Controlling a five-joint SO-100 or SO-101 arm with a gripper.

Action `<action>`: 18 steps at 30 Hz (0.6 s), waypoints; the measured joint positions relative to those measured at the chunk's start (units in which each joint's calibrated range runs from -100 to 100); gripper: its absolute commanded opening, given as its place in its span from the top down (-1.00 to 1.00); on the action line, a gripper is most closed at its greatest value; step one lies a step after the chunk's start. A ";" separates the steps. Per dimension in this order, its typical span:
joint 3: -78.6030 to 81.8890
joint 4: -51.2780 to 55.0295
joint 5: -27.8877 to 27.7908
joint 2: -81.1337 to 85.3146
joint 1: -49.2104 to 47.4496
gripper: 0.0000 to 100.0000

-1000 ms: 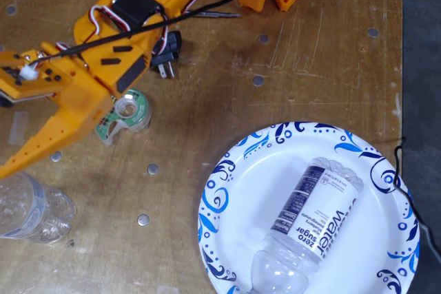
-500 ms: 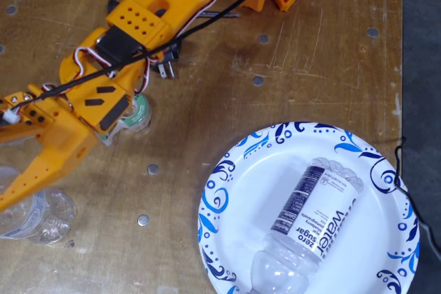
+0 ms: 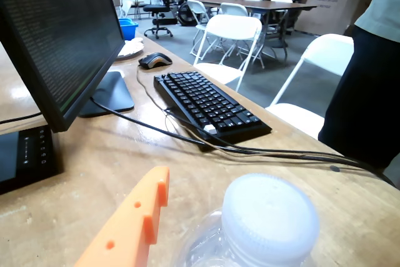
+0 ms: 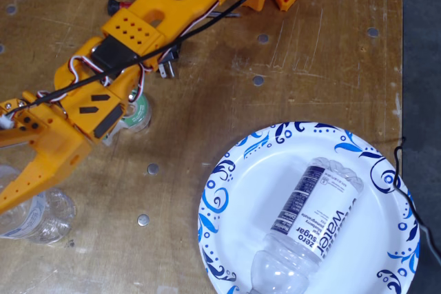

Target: Move the bottles to the plate

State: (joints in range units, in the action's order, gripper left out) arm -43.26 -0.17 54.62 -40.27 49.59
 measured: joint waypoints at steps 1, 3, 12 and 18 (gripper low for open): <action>0.00 0.00 0.00 0.00 0.00 0.19; 0.00 0.00 0.00 -0.08 -0.09 0.24; 0.00 0.00 0.00 -0.08 -0.09 0.36; 0.00 0.00 0.00 -0.08 -0.09 0.36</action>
State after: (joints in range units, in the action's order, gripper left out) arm -43.26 -0.17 54.62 -40.35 49.50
